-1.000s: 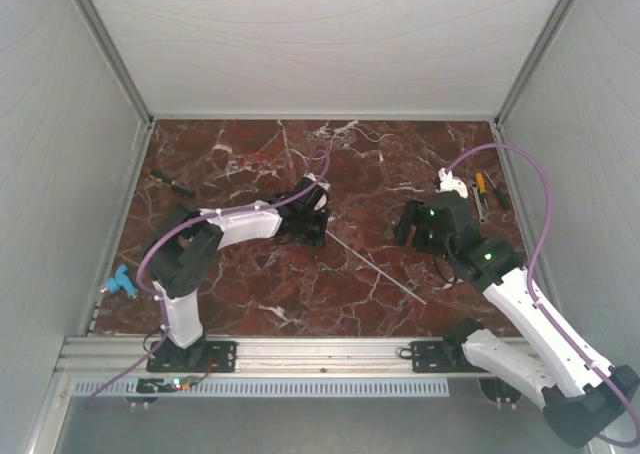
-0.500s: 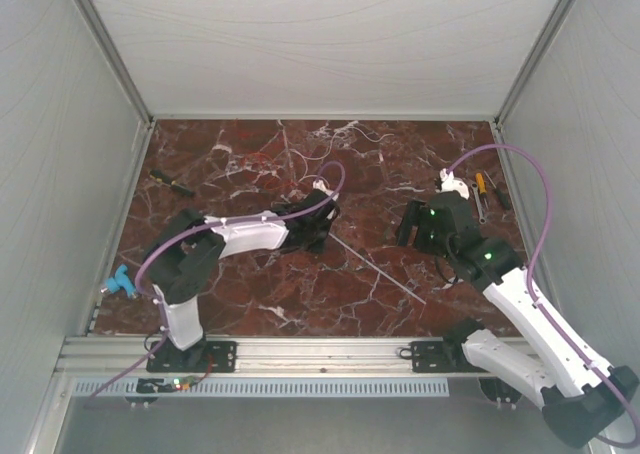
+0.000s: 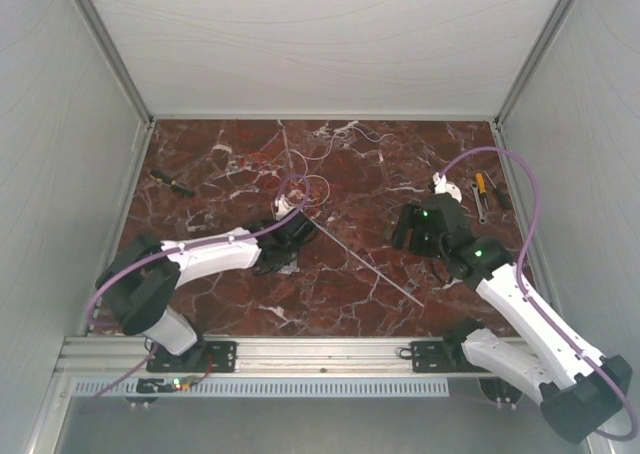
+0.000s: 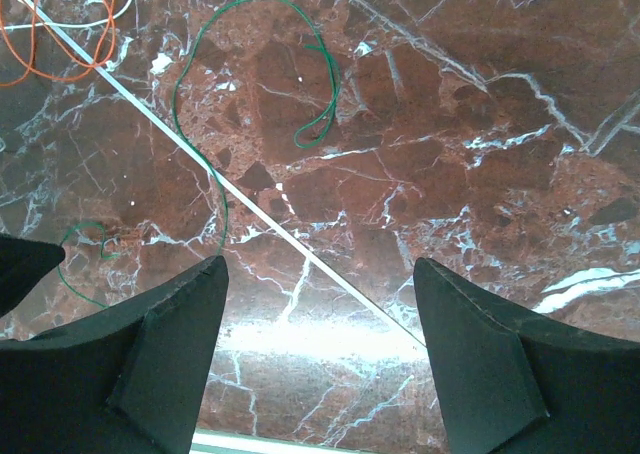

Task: Zip-tie the wires
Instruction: Adjust the cable at the center of the board, then pick up the cable at the center of the board.

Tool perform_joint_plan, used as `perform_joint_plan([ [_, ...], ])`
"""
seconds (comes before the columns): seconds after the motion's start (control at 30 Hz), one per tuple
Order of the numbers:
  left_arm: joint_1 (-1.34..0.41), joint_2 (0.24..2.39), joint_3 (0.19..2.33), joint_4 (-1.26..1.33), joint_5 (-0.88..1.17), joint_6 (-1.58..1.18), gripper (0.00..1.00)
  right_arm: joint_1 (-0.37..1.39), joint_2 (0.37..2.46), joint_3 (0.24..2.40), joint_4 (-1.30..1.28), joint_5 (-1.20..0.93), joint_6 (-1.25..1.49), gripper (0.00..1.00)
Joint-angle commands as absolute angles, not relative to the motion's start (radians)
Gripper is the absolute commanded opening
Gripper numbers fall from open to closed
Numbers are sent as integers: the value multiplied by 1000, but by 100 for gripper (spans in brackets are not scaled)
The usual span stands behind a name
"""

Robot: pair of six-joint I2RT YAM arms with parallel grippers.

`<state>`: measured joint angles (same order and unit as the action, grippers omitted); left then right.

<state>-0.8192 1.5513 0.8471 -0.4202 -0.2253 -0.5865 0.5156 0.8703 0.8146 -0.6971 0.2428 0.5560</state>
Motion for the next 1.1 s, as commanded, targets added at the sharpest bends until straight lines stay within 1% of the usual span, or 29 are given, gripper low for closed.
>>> perform_joint_plan([
  [0.0,-823,1550,822,-497,-256,-719,0,511,891,795,-631,222,580,73],
  [0.23,-824,1538,790,-545,-297,-811,0,510,899,787,-616,227,583,73],
  [0.27,-824,1538,793,-548,-297,-811,2,510,898,786,-618,229,583,73],
  [0.3,-824,1536,794,-550,-296,-808,6,509,896,785,-617,230,583,73],
  [0.33,-824,1533,796,-551,-293,-803,13,507,895,786,-619,232,581,73],
  [0.43,-823,1504,796,-552,-276,-788,43,498,890,789,-619,235,578,73],
  [0.47,-824,1493,797,-559,-272,-789,48,494,888,792,-620,236,575,73],
  [0.53,-824,1462,804,-582,-269,-791,57,484,884,795,-624,238,569,73],
  [0.63,-823,1396,827,-631,-271,-792,67,468,874,805,-629,239,556,73],
  [0.73,-821,1314,874,-688,-316,-757,80,452,866,817,-638,240,539,74],
  [0.8,-817,1261,913,-731,-364,-725,95,443,864,827,-641,240,527,74],
  [0.83,-809,1239,933,-745,-382,-696,99,438,862,831,-645,239,522,74],
  [0.97,-699,1163,998,-792,-377,-577,99,428,859,843,-646,237,512,74],
  [1.03,-605,1124,1015,-783,-308,-511,99,423,859,844,-647,233,510,74],
  [1.07,-554,1103,1014,-752,-260,-473,98,423,859,845,-647,231,512,74],
])
